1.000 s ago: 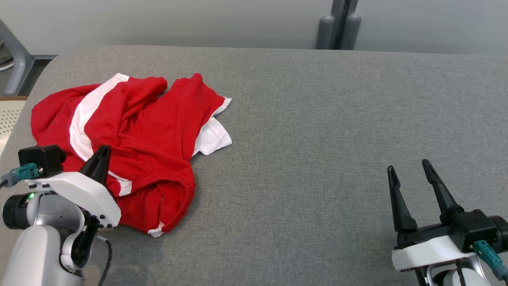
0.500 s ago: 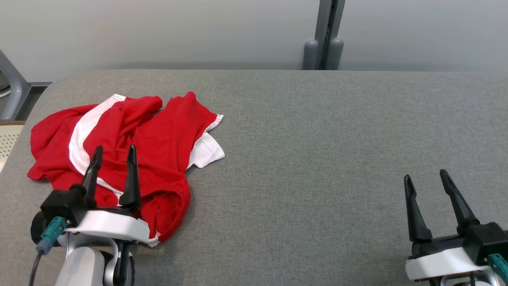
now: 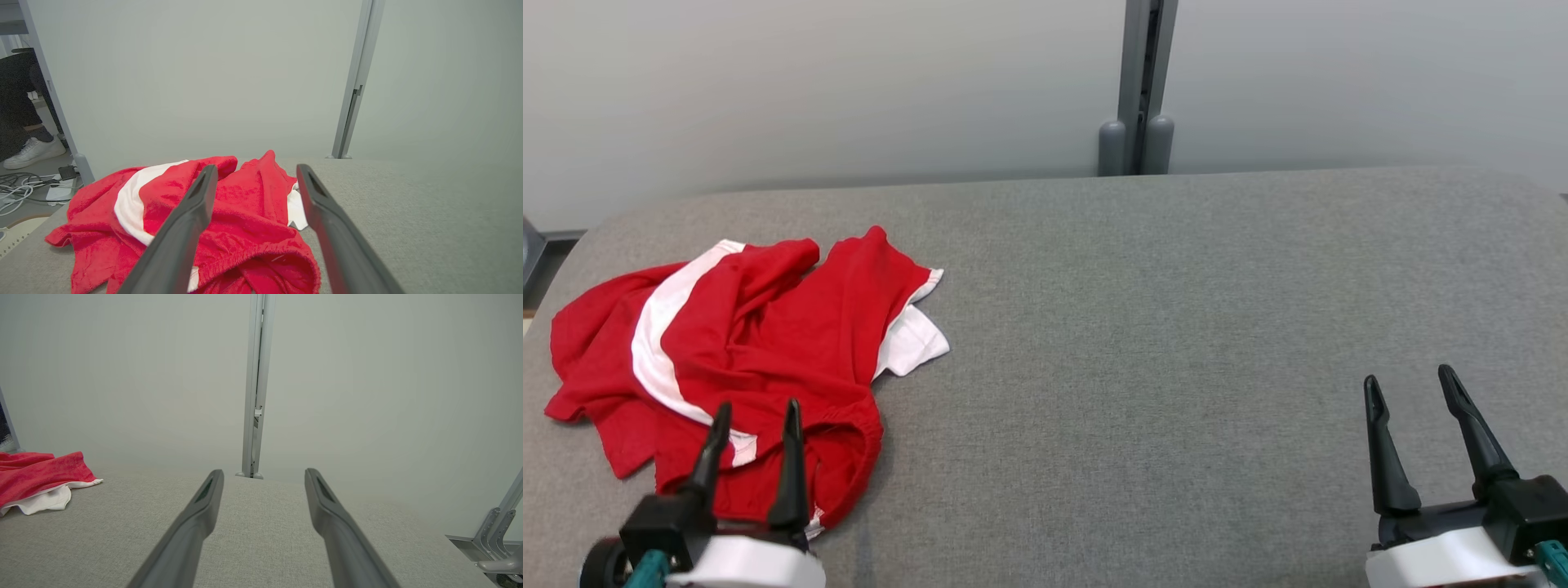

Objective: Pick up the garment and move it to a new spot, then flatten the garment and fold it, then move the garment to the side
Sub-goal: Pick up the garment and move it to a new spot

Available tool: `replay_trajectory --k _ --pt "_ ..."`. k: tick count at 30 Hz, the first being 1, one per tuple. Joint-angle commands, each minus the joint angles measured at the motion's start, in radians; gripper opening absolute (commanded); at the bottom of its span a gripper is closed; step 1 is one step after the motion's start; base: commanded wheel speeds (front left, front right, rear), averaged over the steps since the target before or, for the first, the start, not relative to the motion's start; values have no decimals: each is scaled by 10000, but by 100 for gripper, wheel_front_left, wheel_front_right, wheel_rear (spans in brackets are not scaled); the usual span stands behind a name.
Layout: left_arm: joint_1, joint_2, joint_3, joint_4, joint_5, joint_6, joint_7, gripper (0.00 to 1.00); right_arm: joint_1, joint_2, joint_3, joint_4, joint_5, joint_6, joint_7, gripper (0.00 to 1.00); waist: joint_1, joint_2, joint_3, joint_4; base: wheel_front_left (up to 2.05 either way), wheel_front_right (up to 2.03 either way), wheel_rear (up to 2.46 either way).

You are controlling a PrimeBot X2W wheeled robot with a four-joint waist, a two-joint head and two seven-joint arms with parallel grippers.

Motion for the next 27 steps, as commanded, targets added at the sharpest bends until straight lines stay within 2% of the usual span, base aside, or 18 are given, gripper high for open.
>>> replay_trajectory --k 1,13,27 --pt "288 -32 49 17 101 -63 -44 100 110 -65 1 22 53 1 -51 100 0 -1 -193 -170 0 0 0" --pt "813 -145 528 51 438 -374 -46 100 349 -65 21 118 -2 1 -53 100 0 -1 -521 -137 0 0 0" --pt "604 -212 678 173 584 -501 -47 100 349 -65 115 142 146 1 -53 100 0 -1 -576 -3 0 0 0"
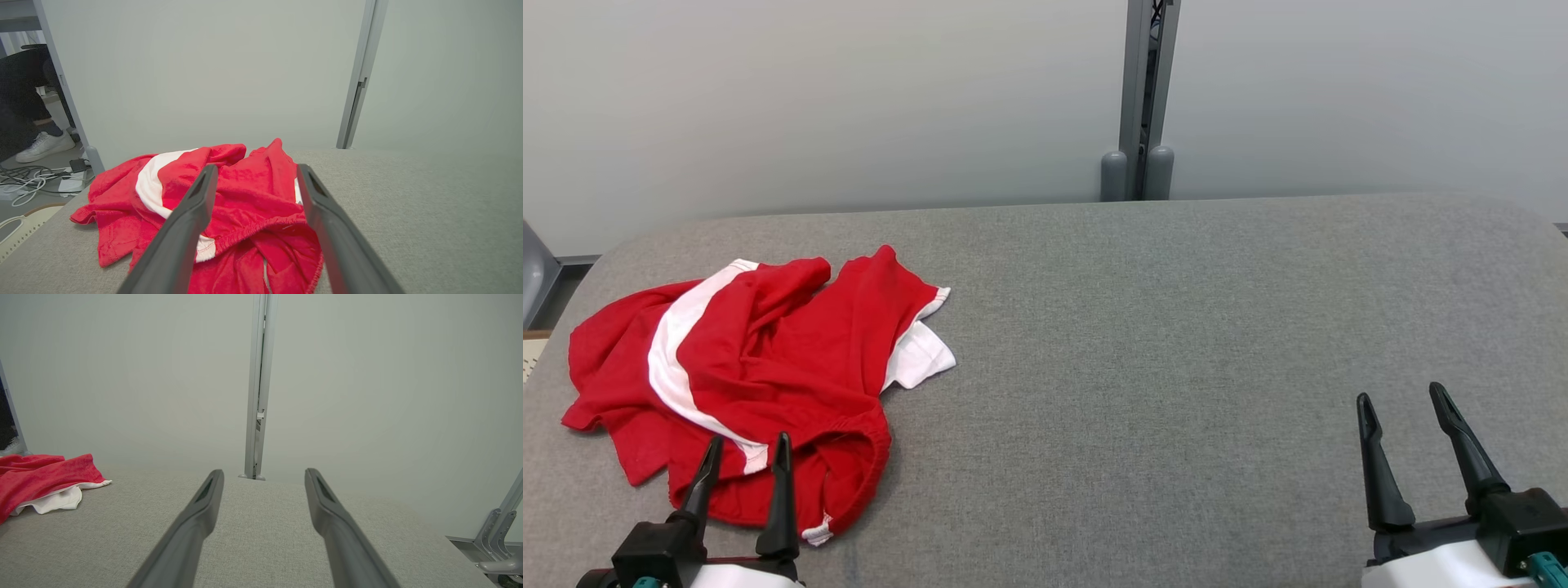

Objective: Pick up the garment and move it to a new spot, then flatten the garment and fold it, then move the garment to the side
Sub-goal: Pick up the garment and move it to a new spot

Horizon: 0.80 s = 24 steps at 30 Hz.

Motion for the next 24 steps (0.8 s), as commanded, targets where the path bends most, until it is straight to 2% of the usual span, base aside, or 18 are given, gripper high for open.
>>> replay_trajectory --k 1,15,24 --pt "-145 20 36 14 76 -34 -47 100 15 -63 -2 -2 87 1 -51 100 0 0 40 21 0 0 0" --pt "-303 7 285 62 16 -61 -47 100 -61 -65 88 -27 75 1 -50 100 0 0 196 489 0 0 0" --pt "-491 2 191 92 -199 42 -46 100 23 -63 115 -28 78 1 -51 100 0 0 239 1752 0 0 0"
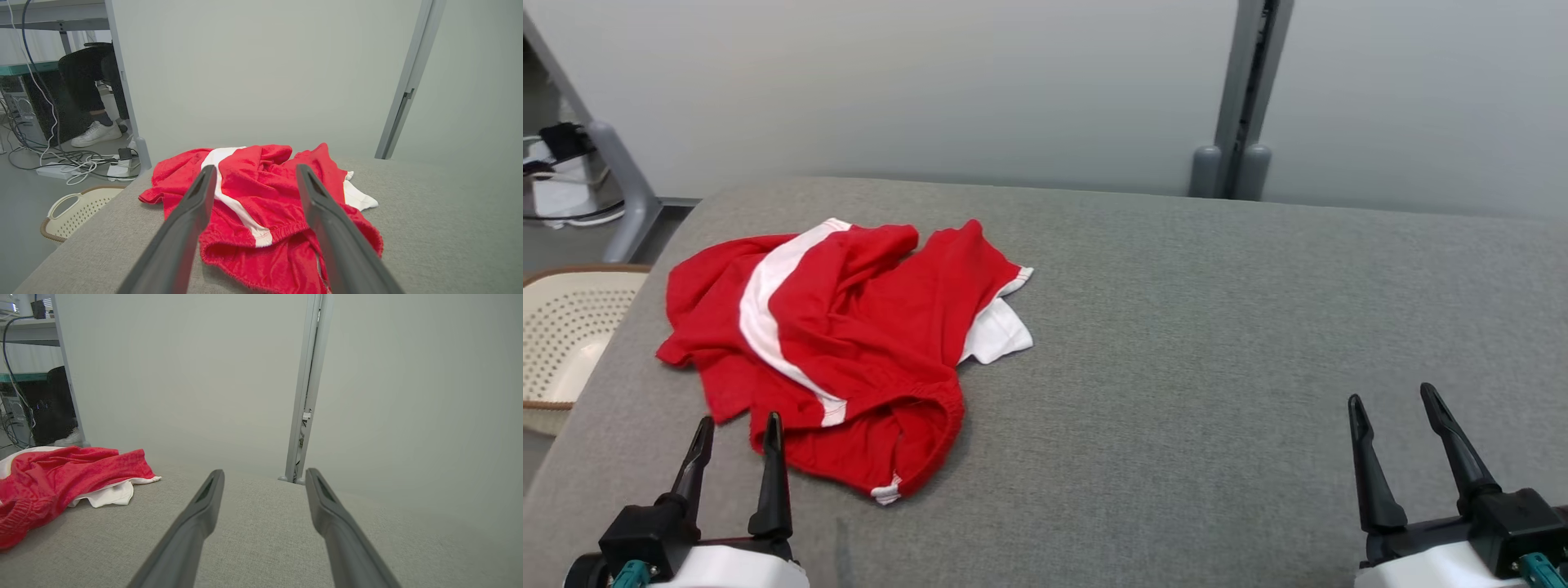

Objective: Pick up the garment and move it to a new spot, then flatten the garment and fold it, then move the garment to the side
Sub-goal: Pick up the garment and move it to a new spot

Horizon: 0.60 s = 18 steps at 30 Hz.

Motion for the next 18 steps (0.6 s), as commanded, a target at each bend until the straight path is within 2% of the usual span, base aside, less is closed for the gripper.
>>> replay_trajectory --k 1,9,14,18 --pt "-106 39 14 -5 -21 56 -25 100 -3 -60 4 -8 56 1 -51 100 0 0 8 432 0 0 0" --pt "-29 35 0 -63 -142 95 -25 100 -287 -64 290 0 51 1 -51 100 0 0 137 1350 0 0 0" --pt "-486 26 -277 145 -352 -2 -25 100 -574 -64 445 -49 -117 1 -51 100 0 0 714 1343 0 0 0" --pt "-1382 121 -912 1094 -751 -62 220 100 -944 -64 543 -64 -392 1 -53 100 0 0 1588 1136 0 0 0"
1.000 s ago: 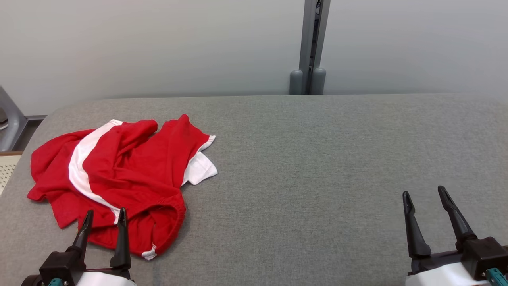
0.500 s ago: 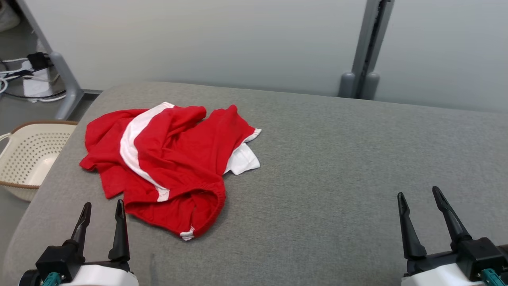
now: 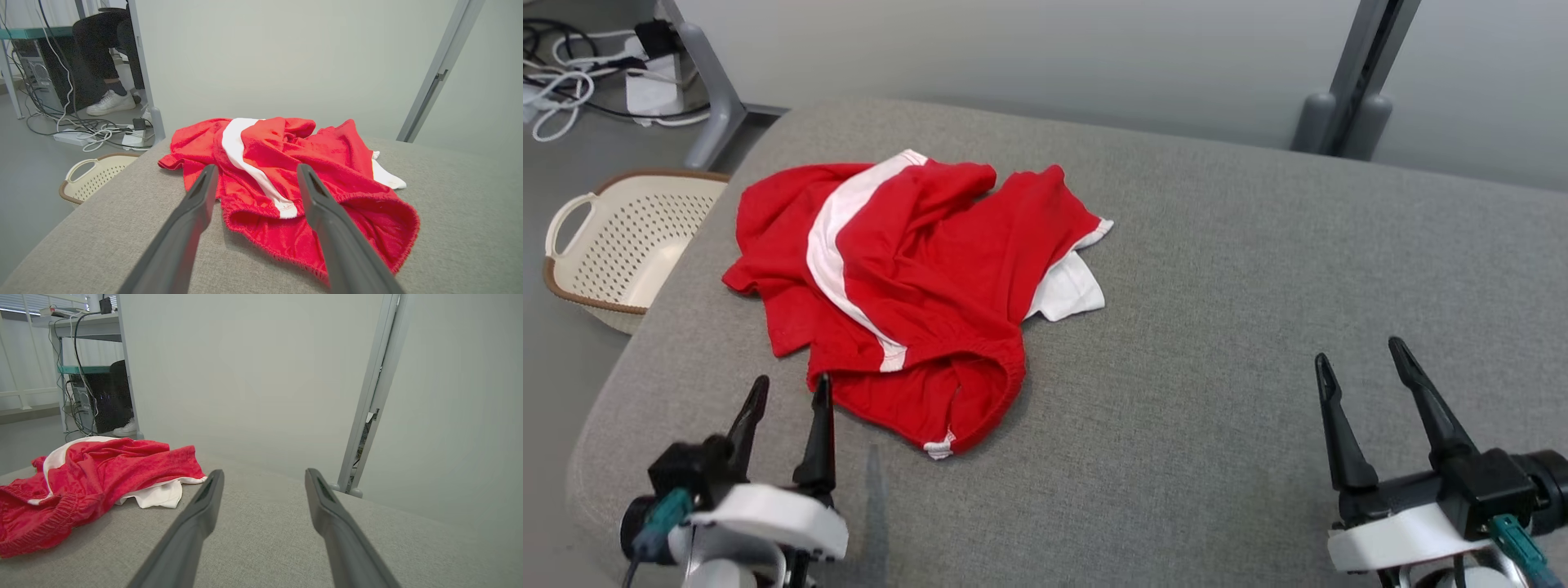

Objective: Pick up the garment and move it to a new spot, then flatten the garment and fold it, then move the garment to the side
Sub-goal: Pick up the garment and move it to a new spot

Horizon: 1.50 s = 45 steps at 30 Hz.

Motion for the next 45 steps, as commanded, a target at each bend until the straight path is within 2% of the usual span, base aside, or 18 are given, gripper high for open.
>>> replay_trajectory --k 1,4,10,13,24,25,26,27,31,36,45 --pt "-828 109 -173 458 -410 -49 442 100 -367 -68 28 -45 -210 1 -51 100 0 -1 942 -253 0 0 0" --pt "-1932 127 -280 1110 -1205 -60 1349 100 -743 -73 22 1 -342 0 -53 100 0 -1 1635 -498 0 0 0" --pt "-3734 552 -224 2175 -2361 -59 3463 100 -1246 -68 129 111 -187 1 -53 100 0 -1 2458 -928 0 0 0" --pt "-4117 814 -231 2492 -2361 16 4001 100 -1345 -68 253 161 -117 1 -53 100 0 -1 2599 -1044 0 0 0" --pt "-5689 1602 174 4329 -2683 864 5874 100 -1805 -66 480 312 26 1 -53 100 0 -1 2966 -1381 0 0 0" --pt "-5742 1631 139 4472 -2654 879 5938 76 -1838 -68 483 318 27 1 -53 100 0 -1 2973 -1400 0 0 0" --pt "-5774 1654 120 4583 -2680 828 5958 24 -1855 -68 470 323 36 1 -53 100 0 -1 2971 -1418 0 0 0" --pt "-5795 1640 116 4675 -2760 729 5988 0 -1847 -66 457 326 47 1 -53 100 0 -1 2957 -1430 0 0 0" --pt "-5631 1612 -110 4808 -2765 467 6014 0 -1656 -68 328 375 112 1 -53 100 0 -1 2733 -1383 0 0 0" --pt "-5378 1682 -281 4297 -2843 208 5755 0 -1297 -66 154 436 205 1 -53 100 0 -1 2200 -1127 0 0 0" --pt "-4961 1252 -993 1437 -2787 102 5734 0 -623 -66 33 490 362 1 -53 100 0 -1 970 -446 0 0 0"
